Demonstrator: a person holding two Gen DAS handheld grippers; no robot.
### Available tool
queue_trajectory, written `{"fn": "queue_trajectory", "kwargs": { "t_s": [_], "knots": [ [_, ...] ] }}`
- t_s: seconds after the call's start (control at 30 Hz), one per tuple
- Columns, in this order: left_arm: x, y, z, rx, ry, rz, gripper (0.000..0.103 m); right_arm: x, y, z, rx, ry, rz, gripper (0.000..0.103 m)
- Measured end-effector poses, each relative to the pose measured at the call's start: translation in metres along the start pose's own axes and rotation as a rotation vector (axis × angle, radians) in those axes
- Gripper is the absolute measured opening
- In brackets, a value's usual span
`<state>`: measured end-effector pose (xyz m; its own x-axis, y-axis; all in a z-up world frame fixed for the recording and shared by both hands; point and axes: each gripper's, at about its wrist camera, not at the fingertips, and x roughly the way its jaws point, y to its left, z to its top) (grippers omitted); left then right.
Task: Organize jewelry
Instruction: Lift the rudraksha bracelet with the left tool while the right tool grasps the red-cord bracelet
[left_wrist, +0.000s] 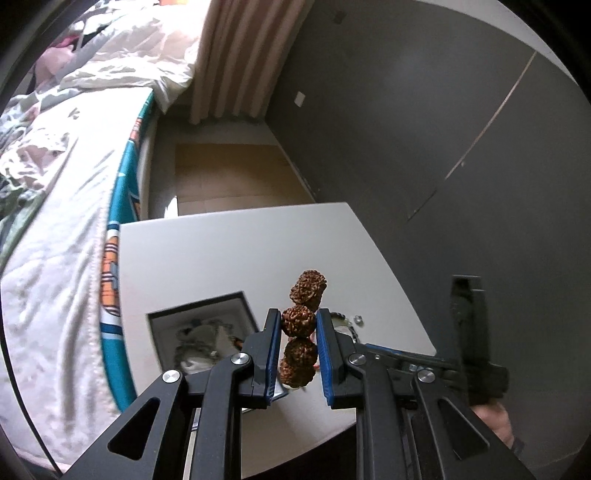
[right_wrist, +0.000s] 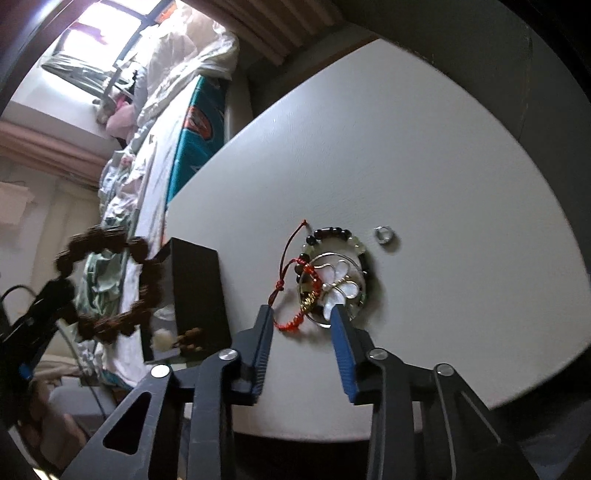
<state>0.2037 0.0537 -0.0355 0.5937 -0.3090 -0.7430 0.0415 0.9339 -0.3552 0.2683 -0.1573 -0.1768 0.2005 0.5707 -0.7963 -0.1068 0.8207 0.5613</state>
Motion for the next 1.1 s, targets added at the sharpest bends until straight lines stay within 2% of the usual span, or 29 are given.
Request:
{"fn": "queue_trajectory", "kwargs": {
  "t_s": [0.1, 0.27, 0.47, 0.6, 0.97, 1.03, 1.1],
  "knots": [
    [-0.01, 0.01, 0.002, -0.013, -0.014, -0.002, 0.02, 0.012, 0.005, 0.003, 0.006, 0.03, -0.015, 0.024],
    [-0.024, 0.028, 0.002, -0.036, -0.038, 0.0, 0.02, 0.023, 0.009, 0.009, 0.023, 0.04, -0.092, 0.017],
    [-0.034, 0.044, -0.001, -0.057, -0.051, 0.005, 0.02, 0.03, 0.02, 0.018, -0.003, 0.065, -0.199, 0.015],
    [-0.035, 0.052, -0.004, -0.074, -0.053, 0.001, 0.02, 0.028, 0.027, 0.019, -0.028, 0.049, -0.212, 0.008],
    [-0.016, 0.054, -0.005, -0.096, -0.037, -0.05, 0.02, -0.045, 0.054, 0.013, -0.108, -0.107, -0.084, 0.008],
    [-0.004, 0.055, -0.006, -0.097, -0.004, -0.046, 0.02, -0.055, 0.063, 0.01, -0.126, -0.124, -0.065, 0.008],
    [0.015, 0.061, -0.009, -0.118, 0.074, 0.007, 0.022, -0.063, 0.072, 0.009, -0.144, -0.138, -0.04, 0.008]
  ]
}}
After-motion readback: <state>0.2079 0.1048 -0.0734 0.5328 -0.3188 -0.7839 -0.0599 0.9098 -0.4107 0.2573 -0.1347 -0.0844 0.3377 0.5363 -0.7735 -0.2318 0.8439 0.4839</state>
